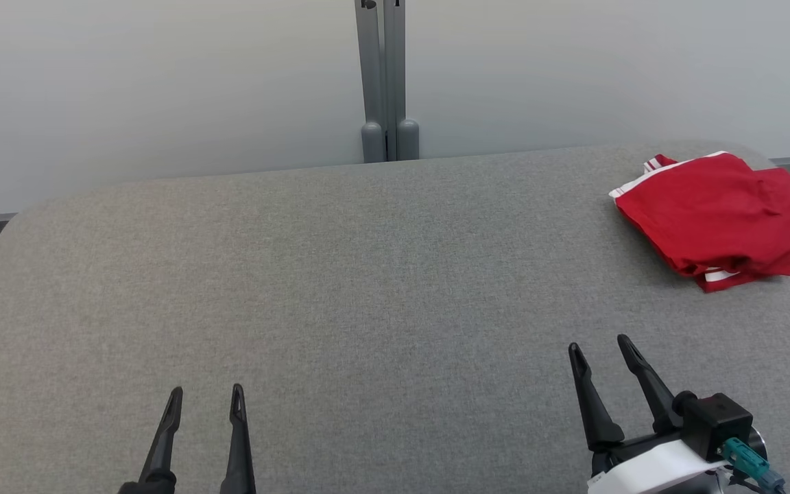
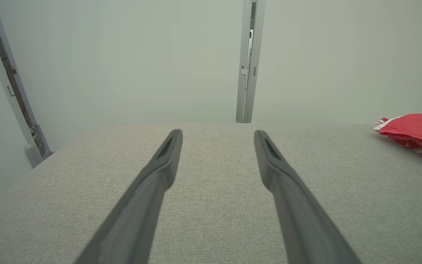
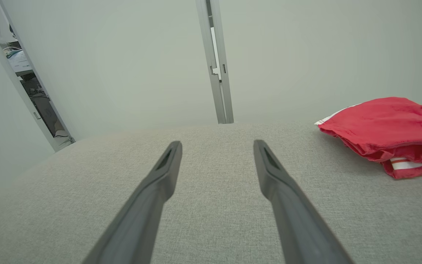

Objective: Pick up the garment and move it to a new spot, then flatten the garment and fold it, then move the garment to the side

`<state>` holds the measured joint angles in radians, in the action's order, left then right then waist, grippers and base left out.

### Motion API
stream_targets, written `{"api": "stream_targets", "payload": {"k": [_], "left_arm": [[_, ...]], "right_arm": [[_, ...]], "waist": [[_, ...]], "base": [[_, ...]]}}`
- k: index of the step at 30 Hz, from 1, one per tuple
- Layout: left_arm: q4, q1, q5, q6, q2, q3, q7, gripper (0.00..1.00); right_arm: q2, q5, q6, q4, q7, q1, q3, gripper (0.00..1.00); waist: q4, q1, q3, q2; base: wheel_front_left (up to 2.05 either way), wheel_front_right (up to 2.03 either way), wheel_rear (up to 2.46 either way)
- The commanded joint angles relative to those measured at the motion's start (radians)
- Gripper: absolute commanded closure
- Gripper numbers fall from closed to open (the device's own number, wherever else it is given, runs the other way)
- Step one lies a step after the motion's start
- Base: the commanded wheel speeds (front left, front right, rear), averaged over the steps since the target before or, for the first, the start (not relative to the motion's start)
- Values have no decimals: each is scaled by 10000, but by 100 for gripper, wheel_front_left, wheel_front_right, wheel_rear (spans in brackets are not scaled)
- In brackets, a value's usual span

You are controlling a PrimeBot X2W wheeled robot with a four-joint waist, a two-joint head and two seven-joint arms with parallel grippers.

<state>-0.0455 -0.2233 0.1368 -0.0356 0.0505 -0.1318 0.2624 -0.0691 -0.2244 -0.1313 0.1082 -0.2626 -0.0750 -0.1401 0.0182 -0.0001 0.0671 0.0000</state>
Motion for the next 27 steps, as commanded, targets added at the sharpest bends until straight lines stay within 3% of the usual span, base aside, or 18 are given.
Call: {"api": "stream_targets", "payload": {"k": [1,17,18,22,27], "left_arm": [[25,-134,39,10,7,25,28,0],[24,146,-135,-16,6,165,28,0],[24,51,-109,-3,0,120,0,100],[241,-37,-20,-1,-4,50,-51,100],[288,138,1126,59,69,140,-227,100]], "right_arm": [[24,124,14,23,-24,-92,53,0],[131,165,14,-84,-24,19,227,0],[134,90,0,-56,0,-9,209,100],[163,-32,-2,186,23,-86,191,100],[105,-1096,-1,220,223,22,281,100]], "waist": [[5,1,0,0],[-25,1,-172,0],[-23,1,-171,0],[-26,1,-184,0],[-33,1,-207,0]], "base": [[0,0,0],[0,0,0],[0,0,0],[0,0,0],[0,0,0]]}}
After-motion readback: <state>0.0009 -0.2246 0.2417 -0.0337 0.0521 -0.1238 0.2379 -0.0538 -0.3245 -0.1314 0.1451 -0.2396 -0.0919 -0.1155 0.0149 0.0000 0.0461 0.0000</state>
